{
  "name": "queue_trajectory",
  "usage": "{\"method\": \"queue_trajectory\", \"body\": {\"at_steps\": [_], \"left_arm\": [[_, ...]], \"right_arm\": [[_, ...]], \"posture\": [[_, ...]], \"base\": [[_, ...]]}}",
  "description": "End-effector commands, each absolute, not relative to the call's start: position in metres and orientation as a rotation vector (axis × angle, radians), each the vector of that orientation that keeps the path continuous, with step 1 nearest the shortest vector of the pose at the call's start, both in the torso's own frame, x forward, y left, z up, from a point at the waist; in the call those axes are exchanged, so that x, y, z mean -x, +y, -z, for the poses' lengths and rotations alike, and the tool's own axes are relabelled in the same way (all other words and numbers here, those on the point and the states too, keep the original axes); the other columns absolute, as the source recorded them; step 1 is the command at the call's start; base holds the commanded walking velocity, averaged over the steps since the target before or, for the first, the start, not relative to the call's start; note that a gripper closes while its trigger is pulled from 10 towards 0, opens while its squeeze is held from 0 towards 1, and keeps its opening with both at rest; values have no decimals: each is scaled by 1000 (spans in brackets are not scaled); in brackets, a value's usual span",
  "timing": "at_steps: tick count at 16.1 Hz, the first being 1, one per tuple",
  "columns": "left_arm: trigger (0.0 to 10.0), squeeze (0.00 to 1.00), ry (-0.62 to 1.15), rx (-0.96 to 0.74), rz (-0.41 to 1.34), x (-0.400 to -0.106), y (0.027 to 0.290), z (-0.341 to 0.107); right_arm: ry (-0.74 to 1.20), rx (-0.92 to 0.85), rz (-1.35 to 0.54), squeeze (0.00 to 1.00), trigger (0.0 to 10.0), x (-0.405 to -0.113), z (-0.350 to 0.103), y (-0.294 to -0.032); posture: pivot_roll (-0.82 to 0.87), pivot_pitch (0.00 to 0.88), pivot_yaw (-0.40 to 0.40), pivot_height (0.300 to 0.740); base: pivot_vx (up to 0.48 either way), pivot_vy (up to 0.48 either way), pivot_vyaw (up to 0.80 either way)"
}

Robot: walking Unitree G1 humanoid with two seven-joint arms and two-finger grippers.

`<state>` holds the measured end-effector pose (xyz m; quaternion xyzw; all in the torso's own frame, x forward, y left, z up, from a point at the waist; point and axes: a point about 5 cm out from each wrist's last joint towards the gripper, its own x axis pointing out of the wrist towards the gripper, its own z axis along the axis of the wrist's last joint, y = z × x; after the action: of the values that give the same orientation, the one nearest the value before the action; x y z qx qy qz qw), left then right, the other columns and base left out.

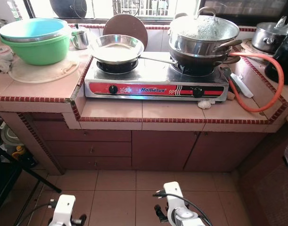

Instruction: Kitchen organization

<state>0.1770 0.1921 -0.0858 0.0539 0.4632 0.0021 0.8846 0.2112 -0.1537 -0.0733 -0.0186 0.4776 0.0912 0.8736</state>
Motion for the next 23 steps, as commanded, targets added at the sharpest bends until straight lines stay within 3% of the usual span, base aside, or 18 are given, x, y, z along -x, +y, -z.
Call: {"method": "queue_trajectory", "body": {"at_steps": [1, 5, 23], "left_arm": [[10000, 0, 977, -99, -8, -176, 194, 86], [10000, 0, 978, -95, -2, -179, 192, 85], [10000, 0, 972, -123, 30, -186, 186, 83]], "right_arm": [[1004, -11, -170, 0, 10000, -212, 73, -153], [1020, -76, -152, 0, 10000, -208, 75, -152], [1029, -23, -188, 0, 10000, -207, 76, -154]], "posture": [[-18, 14, 14, 740], [-40, 25, 25, 740], [-50, 24, 15, 740]], "base": [[0, 0, 0], [0, 0, 0], [0, 0, 0]]}}
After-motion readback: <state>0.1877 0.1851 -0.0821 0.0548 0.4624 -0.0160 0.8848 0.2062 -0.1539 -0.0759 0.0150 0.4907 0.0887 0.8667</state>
